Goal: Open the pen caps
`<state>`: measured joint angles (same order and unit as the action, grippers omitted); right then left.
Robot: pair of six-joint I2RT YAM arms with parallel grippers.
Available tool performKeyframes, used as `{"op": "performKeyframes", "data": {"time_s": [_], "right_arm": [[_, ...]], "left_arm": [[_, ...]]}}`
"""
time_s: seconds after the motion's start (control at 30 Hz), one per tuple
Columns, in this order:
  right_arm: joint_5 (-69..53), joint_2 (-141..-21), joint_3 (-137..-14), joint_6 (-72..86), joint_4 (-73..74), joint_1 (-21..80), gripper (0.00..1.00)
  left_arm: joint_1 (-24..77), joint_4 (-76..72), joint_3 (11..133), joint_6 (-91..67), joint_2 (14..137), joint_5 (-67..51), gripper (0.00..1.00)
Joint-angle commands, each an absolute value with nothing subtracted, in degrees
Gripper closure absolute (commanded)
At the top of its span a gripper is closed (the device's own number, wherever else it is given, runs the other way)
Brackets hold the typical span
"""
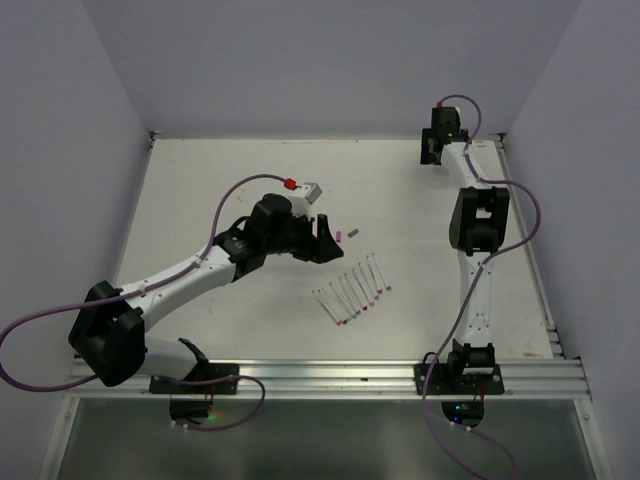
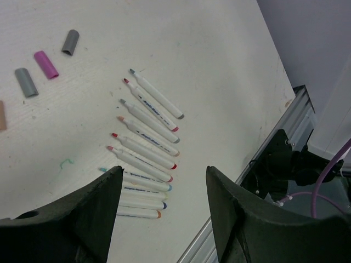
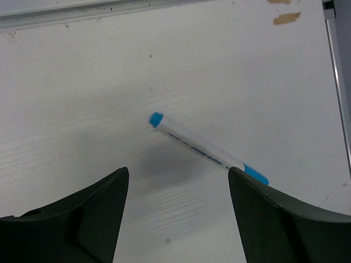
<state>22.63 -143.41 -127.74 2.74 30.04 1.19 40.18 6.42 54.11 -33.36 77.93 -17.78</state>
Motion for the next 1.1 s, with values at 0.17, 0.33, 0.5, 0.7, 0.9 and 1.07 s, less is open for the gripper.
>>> {"op": "performKeyframes", "data": {"time_s": [0.17, 0.33, 0.5, 0.7, 0.9, 1.07], "right_arm": [[17.2, -147.5, -135.6, -1.6, 32.8, 0.2, 0.16], [9.2, -149.1, -138.4, 2.1, 36.6, -4.0, 0.15], [5.5, -149.9, -139.0, 3.7, 38.1, -6.8, 0.15], [4.0, -151.4, -139.5, 4.1, 39.9, -7.4, 0.17], [5.2, -148.3, -133.6, 5.3, 42.2, -7.0, 0.34], [6.5, -148.3, -131.1, 5.7, 45.9, -5.9, 0.52]], "left_arm": [[39.8, -1.5, 51.7, -33.1, 76.3, -22.8, 0.35], [39.8, -1.0, 51.2, -32.8, 76.5, -23.6, 0.35], [39.6, -1.3, 50.7, -32.9, 76.4, -23.8, 0.35], [39.4, -2.4, 50.4, -33.3, 77.3, -25.0, 0.35], [39.4, -2.7, 49.7, -34.1, 76.2, -25.5, 0.35], [39.4, -2.1, 48.4, -34.6, 73.5, -24.8, 0.35]]}}
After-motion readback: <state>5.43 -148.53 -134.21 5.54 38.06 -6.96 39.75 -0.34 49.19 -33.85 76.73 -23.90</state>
